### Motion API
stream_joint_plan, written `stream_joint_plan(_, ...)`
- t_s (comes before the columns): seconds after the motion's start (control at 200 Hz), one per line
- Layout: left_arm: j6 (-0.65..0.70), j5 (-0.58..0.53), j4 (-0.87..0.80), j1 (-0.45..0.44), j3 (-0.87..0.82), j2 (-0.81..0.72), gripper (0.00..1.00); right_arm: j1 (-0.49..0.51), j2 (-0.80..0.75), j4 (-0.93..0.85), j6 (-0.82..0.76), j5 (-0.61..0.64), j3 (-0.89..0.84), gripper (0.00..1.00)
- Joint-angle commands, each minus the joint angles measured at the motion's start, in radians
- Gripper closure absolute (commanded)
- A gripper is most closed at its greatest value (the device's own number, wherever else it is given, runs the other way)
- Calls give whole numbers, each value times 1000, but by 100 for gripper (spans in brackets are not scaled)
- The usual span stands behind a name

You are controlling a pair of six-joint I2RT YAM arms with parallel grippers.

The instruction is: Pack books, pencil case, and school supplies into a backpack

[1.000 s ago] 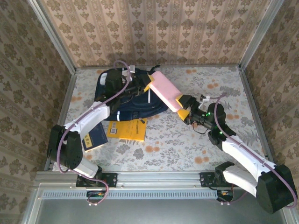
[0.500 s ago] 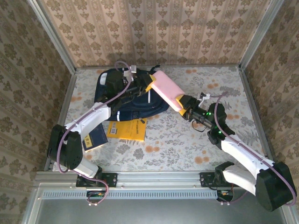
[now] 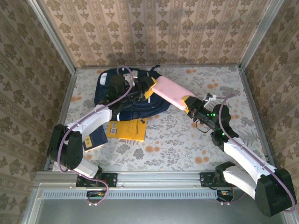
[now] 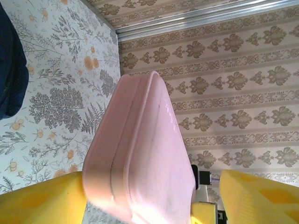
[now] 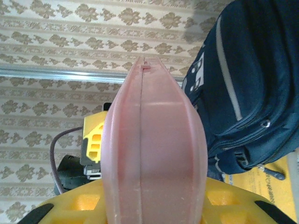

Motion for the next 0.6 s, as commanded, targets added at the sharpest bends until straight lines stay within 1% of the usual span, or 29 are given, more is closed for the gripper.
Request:
stream_joint_plan(0.0,81,22,-62,2,27,6,23,-34,-39,-38,-27,13,-17,67)
stream_joint_plan(0.05,149,22,-144,11,56,7,22,-52,-49,-55,-31,1,-20,68)
stream_joint_plan(0.095,252,13,-279,22,106,8,21,-70,-63,-76,-41,-8,-22,68)
stream_joint_plan(0.16,436,-81,-516,37,216,28,20,-92,-91,-134,-77,-11,-22,68)
stream_joint_plan(0.205,538,-131,-643,44,298,59,20,-105,-115,-188,-110,-11,-18,69)
stream_joint_plan(0.28,645,-180,-743,55,404,127,20,-121,-150,-255,-161,-10,-18,69)
stream_joint_plan(0.335,688,-210,-807,55,488,196,23,-127,-165,-305,-199,-10,-14,70)
stream_joint_plan(0.34,691,-212,-812,68,495,202,23,-127,-166,-308,-201,-11,-14,70)
stream_joint_plan(0.37,705,-207,-827,90,533,245,25,-130,-170,-317,-215,-18,-16,70)
stream_joint_plan(0.47,735,-195,-905,112,678,392,32,-142,-180,-354,-253,-50,-9,69)
stream_joint_plan(0.595,759,-208,-975,112,829,532,33,-153,-217,-422,-308,-57,9,68)
